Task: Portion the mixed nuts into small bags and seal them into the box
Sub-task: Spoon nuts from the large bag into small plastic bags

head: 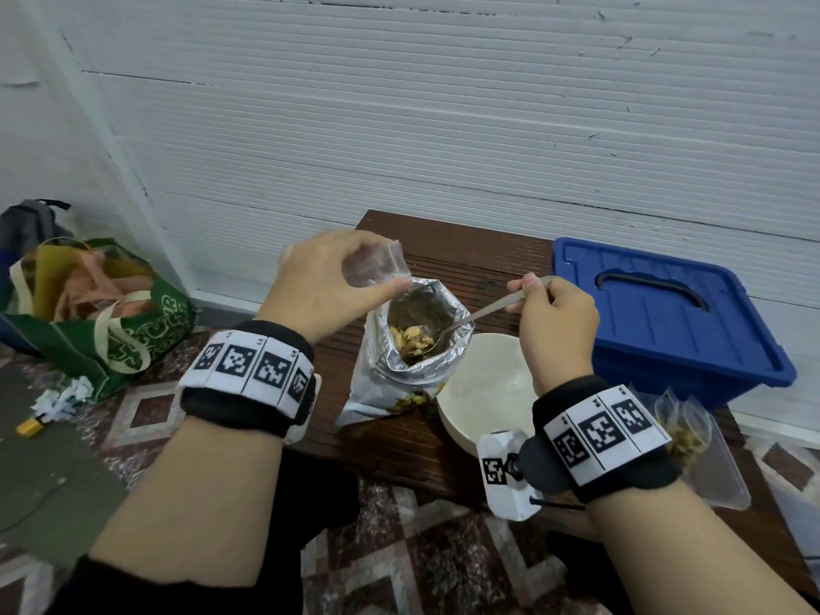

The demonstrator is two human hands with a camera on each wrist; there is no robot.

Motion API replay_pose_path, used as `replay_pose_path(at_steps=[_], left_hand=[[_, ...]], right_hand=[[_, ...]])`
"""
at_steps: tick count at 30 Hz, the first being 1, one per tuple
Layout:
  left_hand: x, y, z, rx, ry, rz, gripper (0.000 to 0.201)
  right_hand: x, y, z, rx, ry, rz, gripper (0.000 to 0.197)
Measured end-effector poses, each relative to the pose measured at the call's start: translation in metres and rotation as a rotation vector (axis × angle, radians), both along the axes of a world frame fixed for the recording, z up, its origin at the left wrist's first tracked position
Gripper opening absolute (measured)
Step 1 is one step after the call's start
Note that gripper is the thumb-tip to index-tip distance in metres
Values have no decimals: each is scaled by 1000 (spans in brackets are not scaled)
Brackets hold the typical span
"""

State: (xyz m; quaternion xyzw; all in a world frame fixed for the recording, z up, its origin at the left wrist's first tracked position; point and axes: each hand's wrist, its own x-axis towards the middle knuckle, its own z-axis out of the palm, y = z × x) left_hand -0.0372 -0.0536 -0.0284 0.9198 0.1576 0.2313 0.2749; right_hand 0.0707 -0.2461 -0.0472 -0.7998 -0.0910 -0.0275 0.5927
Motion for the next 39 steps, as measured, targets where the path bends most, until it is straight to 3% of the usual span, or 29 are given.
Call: replay_pose_path(at_steps=[2,10,17,27,33,35,39], left_hand=[[-3,3,2,-15,25,-7,44],[-8,7,4,-77,170,-92,50],[-2,-3,4,-15,157,-130,43],[11,-18,-4,48,104,-186,51],[14,-25,-4,-99,-54,-166,32],[12,-20,-2,-131,-65,-122,30],[4,-10,0,-185,-83,-72,30]], right_hand=[[4,-3,5,13,3,-19,30],[21,-15,20,74,3,-94,34],[29,-19,37,104,-1,-61,34],[19,0,40,88,-30,60,33],[0,1,50,252,-248,427,22],[-2,-2,53,287,-327,443,20],[3,-11,57,378,-380,310,20]])
